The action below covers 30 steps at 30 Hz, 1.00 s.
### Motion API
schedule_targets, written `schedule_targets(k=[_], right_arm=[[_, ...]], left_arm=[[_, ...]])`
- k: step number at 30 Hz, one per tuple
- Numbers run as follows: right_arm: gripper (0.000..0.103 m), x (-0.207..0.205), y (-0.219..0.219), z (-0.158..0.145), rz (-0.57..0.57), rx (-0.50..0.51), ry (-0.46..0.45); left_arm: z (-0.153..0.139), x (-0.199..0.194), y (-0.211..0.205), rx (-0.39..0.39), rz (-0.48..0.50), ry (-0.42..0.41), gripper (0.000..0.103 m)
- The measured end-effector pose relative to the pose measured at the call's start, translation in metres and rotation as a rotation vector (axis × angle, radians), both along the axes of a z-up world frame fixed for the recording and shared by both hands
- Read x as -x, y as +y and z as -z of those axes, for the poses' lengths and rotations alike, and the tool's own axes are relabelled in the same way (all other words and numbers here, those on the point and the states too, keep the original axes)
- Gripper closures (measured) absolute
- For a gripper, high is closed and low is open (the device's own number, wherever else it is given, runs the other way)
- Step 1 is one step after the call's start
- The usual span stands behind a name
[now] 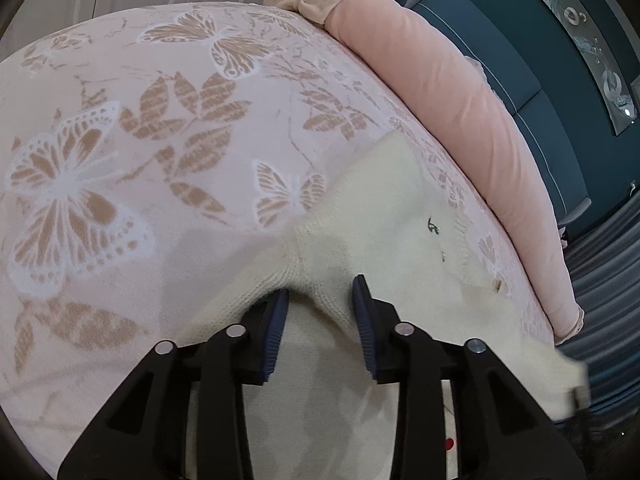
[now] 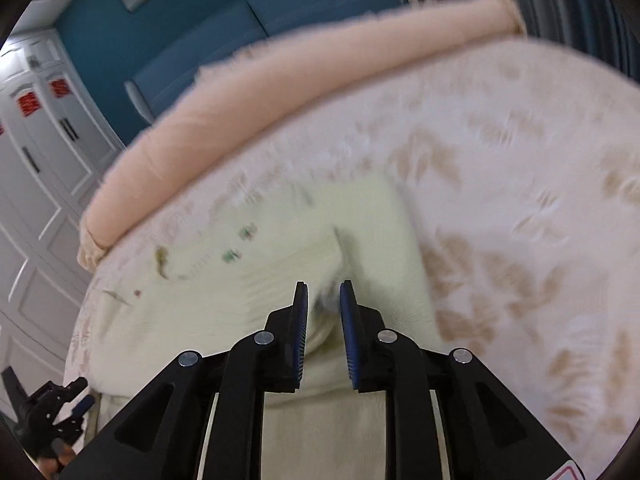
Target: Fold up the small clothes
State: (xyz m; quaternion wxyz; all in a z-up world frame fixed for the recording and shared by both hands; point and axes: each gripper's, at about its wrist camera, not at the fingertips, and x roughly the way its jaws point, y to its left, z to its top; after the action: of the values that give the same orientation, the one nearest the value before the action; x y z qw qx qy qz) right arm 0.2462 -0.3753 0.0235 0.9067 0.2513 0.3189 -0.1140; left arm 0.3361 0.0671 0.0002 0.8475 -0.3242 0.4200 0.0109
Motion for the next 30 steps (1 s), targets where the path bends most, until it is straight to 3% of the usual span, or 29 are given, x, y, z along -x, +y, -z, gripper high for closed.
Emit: schedule_targets(k=[2,6,9,10,13,16,18,19,22,26,30], right_arm=[[0.084,0.008,0.012,-0.012,-0.055,-0.008,-0.048],[0.087,-0.012,0.066,-0.011,-0.29,0.035,-0.016],[0.088,-0.047,0.119,0.004,-0.403,0.079,0.03],[0.09,-0.068,0.137,0.019,-0.439,0.083,0.099],[0.1,-0.067,0.118,0.031,-0.377,0.085,0.123],[0.102,-0.028,0.055,0.031,-0.178,0.022,0.118],[0.103,0.008,0.018,0.028,-0.08,-0.028,0.095],[0.09,0.034,0.006,0.022,-0.028,0.012,0.109],[0.089,0.102,-0.004,0.009,-0.01,0.086,0.122],[0.088,0.182,0.006,0.004,-0.015,0.092,0.17],[0.072,0.231,0.02,0.012,-0.01,0.051,0.22]], left_arm=[[-0.001,-0.001,-0.006,-0.01,0.02,0.008,0.066],[-0.012,0.013,-0.002,0.004,0.052,-0.021,0.066],[-0.032,0.035,0.005,-0.099,0.057,-0.097,0.059],[-0.036,0.038,0.006,-0.116,0.059,-0.115,0.057],[-0.045,0.035,-0.005,-0.146,0.092,-0.142,0.052],[-0.032,0.012,-0.025,-0.147,0.163,-0.084,0.052],[-0.014,-0.004,-0.035,-0.201,0.195,-0.024,0.053],[-0.005,-0.01,-0.037,-0.227,0.209,-0.005,0.054],[-0.003,-0.011,-0.028,-0.239,0.224,-0.033,0.062],[-0.007,0.001,-0.006,-0.175,0.231,-0.036,0.063],[-0.024,0.041,-0.003,-0.247,0.227,-0.059,0.061]])
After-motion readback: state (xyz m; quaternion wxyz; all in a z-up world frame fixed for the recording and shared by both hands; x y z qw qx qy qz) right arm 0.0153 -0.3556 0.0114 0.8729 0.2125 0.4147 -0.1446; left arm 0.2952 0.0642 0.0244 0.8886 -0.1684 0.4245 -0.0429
